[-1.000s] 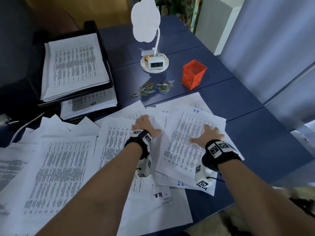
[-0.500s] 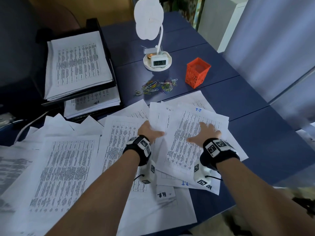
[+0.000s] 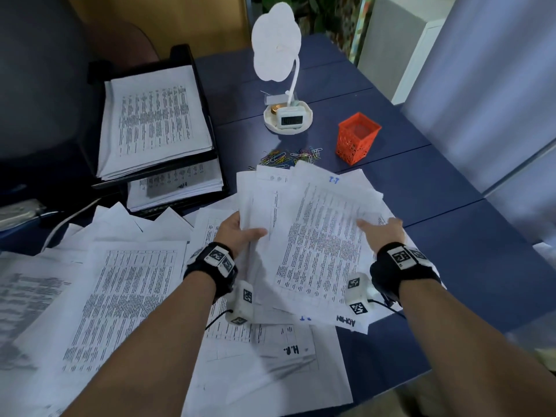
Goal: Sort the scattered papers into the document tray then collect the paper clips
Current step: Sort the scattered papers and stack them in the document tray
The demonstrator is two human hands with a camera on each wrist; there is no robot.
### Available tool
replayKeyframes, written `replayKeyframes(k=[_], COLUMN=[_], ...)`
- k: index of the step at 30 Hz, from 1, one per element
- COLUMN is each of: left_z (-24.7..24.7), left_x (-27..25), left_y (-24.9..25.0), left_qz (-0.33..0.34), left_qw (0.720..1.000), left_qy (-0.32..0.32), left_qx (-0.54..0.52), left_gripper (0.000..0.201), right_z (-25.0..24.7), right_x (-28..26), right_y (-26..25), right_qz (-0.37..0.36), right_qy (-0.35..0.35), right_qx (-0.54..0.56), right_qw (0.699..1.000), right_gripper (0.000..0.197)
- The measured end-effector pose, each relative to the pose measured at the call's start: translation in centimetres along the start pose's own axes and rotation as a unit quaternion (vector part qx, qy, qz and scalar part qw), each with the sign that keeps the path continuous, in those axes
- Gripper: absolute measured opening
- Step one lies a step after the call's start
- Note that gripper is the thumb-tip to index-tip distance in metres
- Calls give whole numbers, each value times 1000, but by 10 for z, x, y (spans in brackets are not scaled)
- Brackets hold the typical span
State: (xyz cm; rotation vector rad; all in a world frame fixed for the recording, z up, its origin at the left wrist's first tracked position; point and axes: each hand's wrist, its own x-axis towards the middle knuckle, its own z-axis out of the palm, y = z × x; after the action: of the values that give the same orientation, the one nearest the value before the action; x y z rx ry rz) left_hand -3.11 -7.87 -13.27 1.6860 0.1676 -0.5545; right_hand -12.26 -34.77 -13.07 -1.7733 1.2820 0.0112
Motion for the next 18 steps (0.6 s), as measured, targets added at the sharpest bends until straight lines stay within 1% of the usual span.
replayKeyframes(k=[2,3,5,7,8,9,11,12,13,15,16,17,18], left_z=[-5,-5,-3,0,0,2,3,2,-1,-10,-16,-24,-29], left_x=[0,0,-4,-8,-10,-13,-19,-20,-20,-25,-25,-23,-24], left_y=[-4,-6,-5,-5,-5,-5,-5,-5,-5,1,4,6,12], left_qz=[-8,-17,-58,-78,-78,-75,-47,-40,-25,-1,4,8,11], left_qw=[1000,999,990,983,981,976,975,981,987,995,997,999,999], left_qy=[7,9,13,4,-12,-24,-15,-8,2,18,24,29,32], left_qx=[20,48,124,164,178,204,218,190,160,101,72,40,6], left_gripper=[41,52,74,82,83,83,77,74,70,62,58,56,53], right_z=[7,14,24,35,38,41,41,41,40,36,36,35,38], right_x=[-5,-6,-12,-13,-16,-16,-20,-23,-22,-26,-27,-30,-34], right_y=[-4,-4,-6,-8,-10,-11,-15,-16,-15,-16,-18,-22,-26], right_qz=[-37,-58,-100,-122,-127,-136,-143,-136,-128,-134,-142,-147,-142], right_qy=[-49,-73,-125,-155,-173,-183,-192,-191,-178,-136,-126,-137,-165], right_qx=[-33,-58,-97,-119,-134,-151,-181,-179,-166,-103,-64,-13,42], right_qw=[998,994,982,973,967,962,954,956,961,976,980,979,975], right_gripper=[58,50,34,20,18,20,25,32,44,65,69,67,59])
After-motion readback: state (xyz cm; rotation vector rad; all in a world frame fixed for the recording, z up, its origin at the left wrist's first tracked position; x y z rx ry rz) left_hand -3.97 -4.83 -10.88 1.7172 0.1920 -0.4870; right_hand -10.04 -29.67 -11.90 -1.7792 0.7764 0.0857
